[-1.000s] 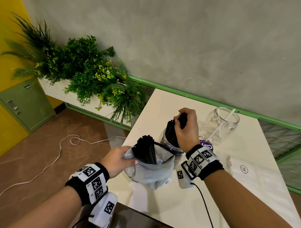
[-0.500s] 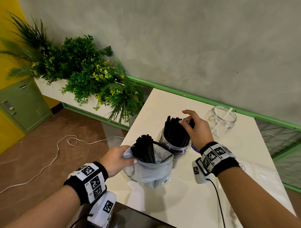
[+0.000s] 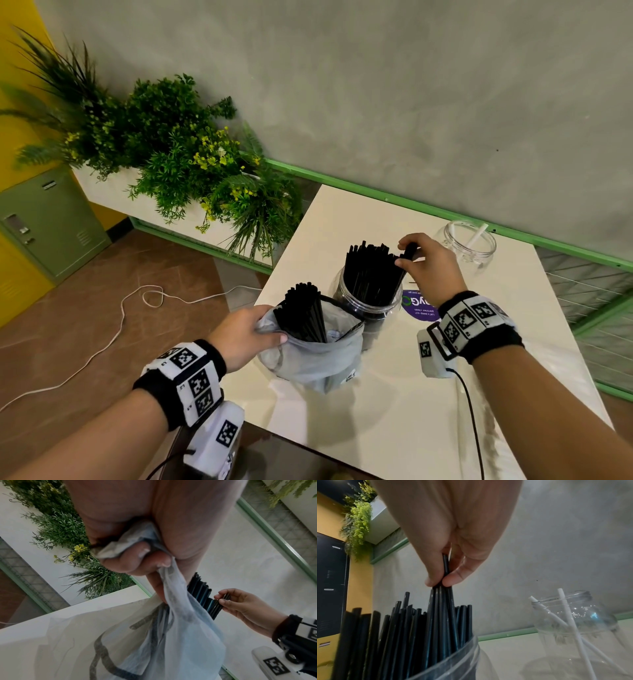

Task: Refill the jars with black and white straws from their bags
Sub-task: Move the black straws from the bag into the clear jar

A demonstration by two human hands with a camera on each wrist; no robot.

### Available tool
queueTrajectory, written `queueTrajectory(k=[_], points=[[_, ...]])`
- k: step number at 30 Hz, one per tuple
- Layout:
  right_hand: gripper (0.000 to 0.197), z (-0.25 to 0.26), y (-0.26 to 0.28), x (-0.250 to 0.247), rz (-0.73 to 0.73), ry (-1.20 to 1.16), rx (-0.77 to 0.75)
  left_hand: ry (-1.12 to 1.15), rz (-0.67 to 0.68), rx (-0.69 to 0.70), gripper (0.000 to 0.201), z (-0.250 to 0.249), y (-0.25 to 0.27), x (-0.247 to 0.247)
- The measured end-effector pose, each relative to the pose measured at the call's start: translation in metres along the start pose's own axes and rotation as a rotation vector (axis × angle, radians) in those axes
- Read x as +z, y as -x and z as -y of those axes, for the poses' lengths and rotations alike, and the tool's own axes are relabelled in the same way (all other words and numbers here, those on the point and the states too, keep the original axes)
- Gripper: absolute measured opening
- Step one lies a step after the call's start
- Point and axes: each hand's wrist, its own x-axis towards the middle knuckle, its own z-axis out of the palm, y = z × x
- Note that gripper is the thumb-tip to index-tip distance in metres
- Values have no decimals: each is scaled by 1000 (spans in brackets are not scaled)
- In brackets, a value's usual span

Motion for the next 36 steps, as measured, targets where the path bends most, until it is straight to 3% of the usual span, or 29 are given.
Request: queueTrajectory(k=[6, 9, 11, 15, 17, 20, 23, 26, 29, 32, 34, 36], points=[[14, -4, 4, -9, -165, -8, -54, 46, 7, 9, 48, 1, 0, 1], [20, -6, 10, -7, -141, 105, -88, 47, 7, 11, 53, 1, 0, 1], [22, -8, 12, -5, -132, 55, -96, 48, 17, 9, 54, 1, -1, 2], [10, -9, 12, -2, -220, 50, -167, 55, 21, 5, 54, 0, 0, 3], [8, -15, 10, 1, -194, 103, -217, 68, 21, 1, 52, 0, 0, 3], [12, -24, 12, 6, -142, 234, -223, 70, 17, 0, 51, -1, 1, 3], [23, -21, 20, 9, -214, 237, -210, 55, 9, 4, 47, -1, 1, 4], [39, -16, 25, 15, -108, 206, -174, 50, -2, -2, 45, -1, 2, 4], [38, -22, 25, 20, 91, 262, -143, 50, 4, 1, 52, 1, 2, 4], [40, -19, 32, 23, 38, 209, -114, 47, 2, -1, 52, 1, 2, 4], [37, -4, 37, 29, -97, 162, -220, 41, -7, -7, 52, 2, 2, 3], [35, 9, 41, 40, -117, 278, -417, 41, -12, -11, 49, 4, 2, 3]])
